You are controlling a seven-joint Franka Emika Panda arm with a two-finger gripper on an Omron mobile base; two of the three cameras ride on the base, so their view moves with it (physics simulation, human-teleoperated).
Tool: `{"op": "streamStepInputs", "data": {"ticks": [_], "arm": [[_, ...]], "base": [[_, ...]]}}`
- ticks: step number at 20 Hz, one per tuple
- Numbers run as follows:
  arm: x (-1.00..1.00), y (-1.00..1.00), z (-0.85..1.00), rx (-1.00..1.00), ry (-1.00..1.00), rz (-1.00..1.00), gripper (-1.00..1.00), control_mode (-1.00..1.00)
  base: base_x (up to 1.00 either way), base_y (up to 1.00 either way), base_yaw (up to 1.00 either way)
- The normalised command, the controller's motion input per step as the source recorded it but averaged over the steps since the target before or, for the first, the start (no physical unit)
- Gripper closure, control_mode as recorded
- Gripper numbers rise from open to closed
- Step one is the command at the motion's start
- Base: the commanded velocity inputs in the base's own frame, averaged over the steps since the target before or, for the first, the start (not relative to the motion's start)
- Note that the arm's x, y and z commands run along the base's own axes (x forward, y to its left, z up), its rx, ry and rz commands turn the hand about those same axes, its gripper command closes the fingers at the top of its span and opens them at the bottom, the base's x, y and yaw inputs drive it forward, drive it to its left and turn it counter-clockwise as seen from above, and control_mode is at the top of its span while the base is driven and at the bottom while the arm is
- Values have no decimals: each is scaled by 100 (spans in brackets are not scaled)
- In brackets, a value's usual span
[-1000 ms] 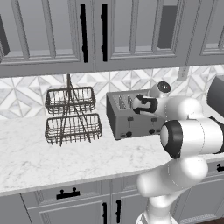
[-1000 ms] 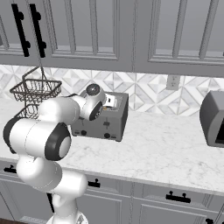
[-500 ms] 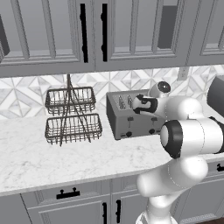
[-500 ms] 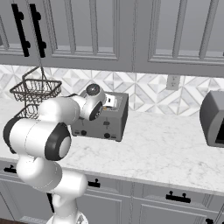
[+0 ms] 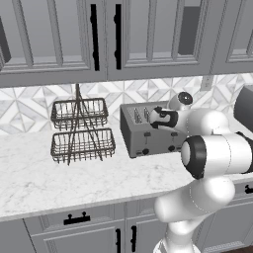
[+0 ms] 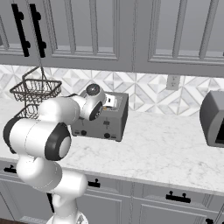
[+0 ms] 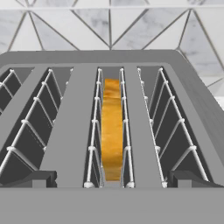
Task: Start the toaster. Once the lever pops up, take the bread to the plate on the dining counter.
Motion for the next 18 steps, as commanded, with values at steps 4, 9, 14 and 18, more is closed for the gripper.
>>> {"op": "streamStepInputs", "data": {"ticks": [4,9,14,18], "arm": [[0,0,0,0,0,0,-100,-100],[0,0,0,0,0,0,-100,-100],[0,0,0,0,0,0,-100,-100],[0,0,0,0,0,0,-100,-100]], "base": [[0,0,0],[0,0,0],[0,0,0],[0,0,0]]}}
